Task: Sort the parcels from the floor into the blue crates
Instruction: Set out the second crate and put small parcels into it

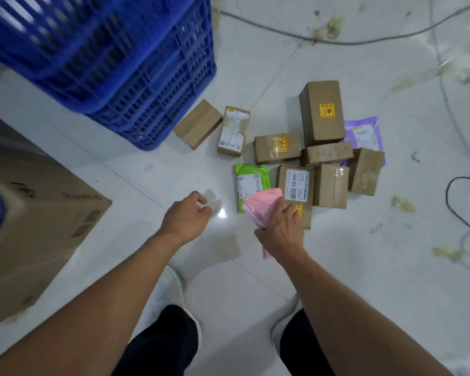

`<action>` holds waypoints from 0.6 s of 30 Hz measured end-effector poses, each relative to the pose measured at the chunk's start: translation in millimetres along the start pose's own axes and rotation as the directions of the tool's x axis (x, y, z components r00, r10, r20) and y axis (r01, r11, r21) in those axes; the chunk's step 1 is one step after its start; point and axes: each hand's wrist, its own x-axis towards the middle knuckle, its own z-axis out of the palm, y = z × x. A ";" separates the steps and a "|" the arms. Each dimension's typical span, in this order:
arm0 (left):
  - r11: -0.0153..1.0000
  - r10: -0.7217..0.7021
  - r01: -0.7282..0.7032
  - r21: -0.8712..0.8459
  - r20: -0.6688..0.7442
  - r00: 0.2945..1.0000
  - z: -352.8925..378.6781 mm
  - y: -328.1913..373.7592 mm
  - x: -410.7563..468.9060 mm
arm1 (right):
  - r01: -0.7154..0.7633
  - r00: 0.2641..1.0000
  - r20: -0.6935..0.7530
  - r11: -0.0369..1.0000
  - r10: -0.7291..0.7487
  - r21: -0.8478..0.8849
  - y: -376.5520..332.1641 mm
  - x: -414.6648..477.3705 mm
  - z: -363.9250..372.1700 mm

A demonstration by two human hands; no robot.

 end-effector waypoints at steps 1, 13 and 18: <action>1.000 0.004 -0.004 -0.005 -0.001 1.000 -13.9 10.2 -13.4 | 0.022 1.000 -0.003 1.000 -0.022 -0.016 -1.1 -10.1 -20.9; 0.997 0.023 -0.031 -0.063 -0.132 0.991 -186.9 131.5 -206.8 | 0.334 0.942 0.043 0.941 -0.331 -0.059 -11.7 -157.6 -298.2; 0.975 0.003 -0.054 -0.214 -0.231 0.973 -252.8 153.6 -295.6 | 0.464 0.885 0.013 0.880 -0.465 -0.104 -31.5 -218.3 -385.7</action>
